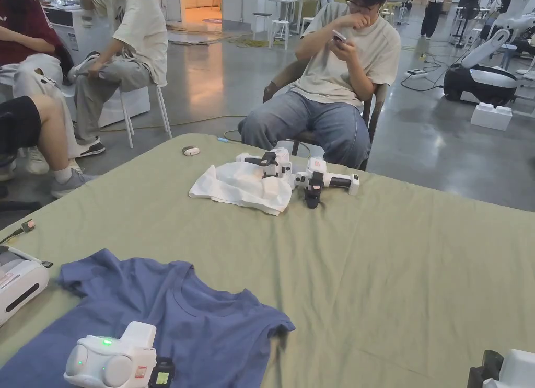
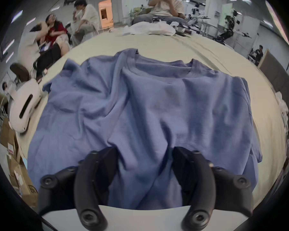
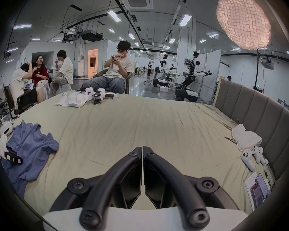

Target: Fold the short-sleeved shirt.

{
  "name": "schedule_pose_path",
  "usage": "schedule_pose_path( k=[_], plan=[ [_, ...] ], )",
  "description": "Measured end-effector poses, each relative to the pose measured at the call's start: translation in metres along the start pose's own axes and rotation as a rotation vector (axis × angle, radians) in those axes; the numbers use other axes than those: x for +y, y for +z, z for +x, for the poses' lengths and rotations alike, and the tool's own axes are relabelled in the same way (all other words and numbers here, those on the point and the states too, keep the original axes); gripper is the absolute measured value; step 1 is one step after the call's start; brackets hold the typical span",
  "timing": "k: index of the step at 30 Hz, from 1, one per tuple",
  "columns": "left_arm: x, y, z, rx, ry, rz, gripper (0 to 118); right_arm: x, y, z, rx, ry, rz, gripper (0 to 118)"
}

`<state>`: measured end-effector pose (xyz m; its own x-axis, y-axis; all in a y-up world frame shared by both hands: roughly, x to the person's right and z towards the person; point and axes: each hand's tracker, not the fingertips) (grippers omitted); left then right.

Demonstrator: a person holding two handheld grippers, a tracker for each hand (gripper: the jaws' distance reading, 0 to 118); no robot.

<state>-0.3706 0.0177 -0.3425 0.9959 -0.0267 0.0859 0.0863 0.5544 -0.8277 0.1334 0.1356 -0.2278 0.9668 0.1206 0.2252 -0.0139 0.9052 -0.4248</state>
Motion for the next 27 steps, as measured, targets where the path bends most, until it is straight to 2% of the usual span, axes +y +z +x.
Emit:
schedule_pose_path(
  k=[2, 4, 5, 11, 13, 18, 25, 27],
  plan=[
    [0.0, 0.001, 0.004, 0.004, -0.016, 0.019, 41, -0.001, -0.001, -0.001, -0.001, 0.002, -0.005, 0],
    [-0.004, 0.0, 0.002, 0.066, -0.036, 0.031, 0, -0.001, -0.003, -0.003, 0.002, 0.002, -0.01, 0],
    [-0.005, -0.002, 0.001, 0.097, -0.049, 0.027, 0, -0.001, -0.003, -0.003, 0.003, 0.001, -0.011, 0],
    [-0.013, 0.006, -0.012, 0.037, -0.003, 0.079, 0, -0.002, -0.001, -0.003, 0.005, -0.003, -0.007, 0],
    [-0.013, 0.019, -0.013, 0.044, -0.012, 0.143, 0, -0.001, 0.0, -0.001, 0.002, -0.001, -0.002, 0],
    [-0.005, 0.064, -0.023, 0.02, 0.081, 0.285, 0, 0.004, 0.005, 0.005, 0.003, -0.006, 0.012, 0],
    [0.01, 0.12, -0.028, 0.039, 0.055, 0.393, 0, 0.013, 0.011, 0.013, 0.002, -0.011, 0.052, 0],
    [0.017, 0.139, -0.032, 0.036, 0.109, 0.467, 0, 0.015, 0.012, 0.017, 0.0, -0.016, 0.062, 0]
  ],
)
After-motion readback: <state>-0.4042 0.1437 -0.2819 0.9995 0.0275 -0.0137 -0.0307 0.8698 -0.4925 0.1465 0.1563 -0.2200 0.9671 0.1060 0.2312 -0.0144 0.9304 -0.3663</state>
